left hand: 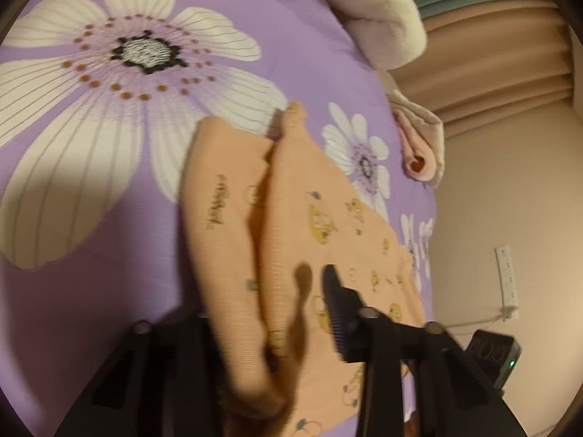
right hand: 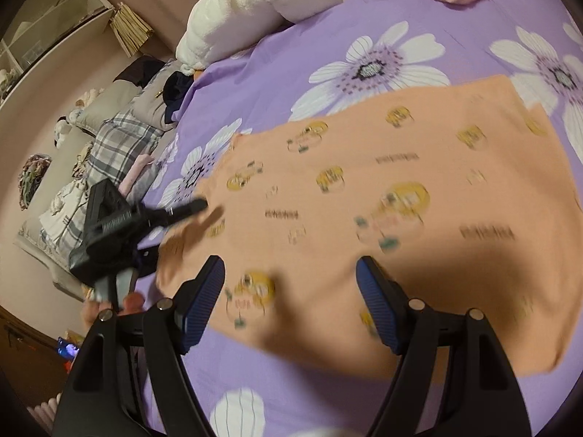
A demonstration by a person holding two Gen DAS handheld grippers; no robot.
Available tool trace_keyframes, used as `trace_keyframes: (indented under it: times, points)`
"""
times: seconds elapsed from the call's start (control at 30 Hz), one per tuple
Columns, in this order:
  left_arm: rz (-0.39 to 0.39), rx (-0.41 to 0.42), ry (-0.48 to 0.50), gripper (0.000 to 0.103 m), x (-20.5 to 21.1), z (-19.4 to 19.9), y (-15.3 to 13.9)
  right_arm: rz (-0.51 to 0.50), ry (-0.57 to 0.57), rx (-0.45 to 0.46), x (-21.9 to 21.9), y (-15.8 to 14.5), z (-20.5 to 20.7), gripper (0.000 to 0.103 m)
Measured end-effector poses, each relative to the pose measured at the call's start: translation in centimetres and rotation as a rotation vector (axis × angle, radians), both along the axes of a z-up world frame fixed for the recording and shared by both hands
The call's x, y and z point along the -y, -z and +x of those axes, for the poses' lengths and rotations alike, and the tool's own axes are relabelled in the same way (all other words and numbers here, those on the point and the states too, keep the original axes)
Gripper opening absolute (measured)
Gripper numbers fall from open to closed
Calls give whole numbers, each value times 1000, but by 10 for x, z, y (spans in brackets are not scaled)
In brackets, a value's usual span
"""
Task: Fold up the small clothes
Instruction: 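Grasp the shirt edge with the left gripper while the right gripper grasps beside it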
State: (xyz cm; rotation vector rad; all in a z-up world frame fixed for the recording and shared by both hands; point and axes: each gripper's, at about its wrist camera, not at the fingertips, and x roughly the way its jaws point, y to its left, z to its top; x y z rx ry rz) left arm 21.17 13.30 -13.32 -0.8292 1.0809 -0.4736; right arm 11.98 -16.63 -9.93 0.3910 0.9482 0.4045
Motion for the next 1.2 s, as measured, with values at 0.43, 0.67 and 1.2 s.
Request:
trace_keyframes:
  times: [0.43,0.67,1.2]
  points:
    - [131,15,-6,15,6,-7,-18,-201,5,-30,-38,16,73,26]
    - [175,54,7,15,14,-8,-37,-271,-55,-24,-42,8,68,25]
    - [359,178,91,15,76,-18,-89,-90,-114,-11,-20,9,-6,28]
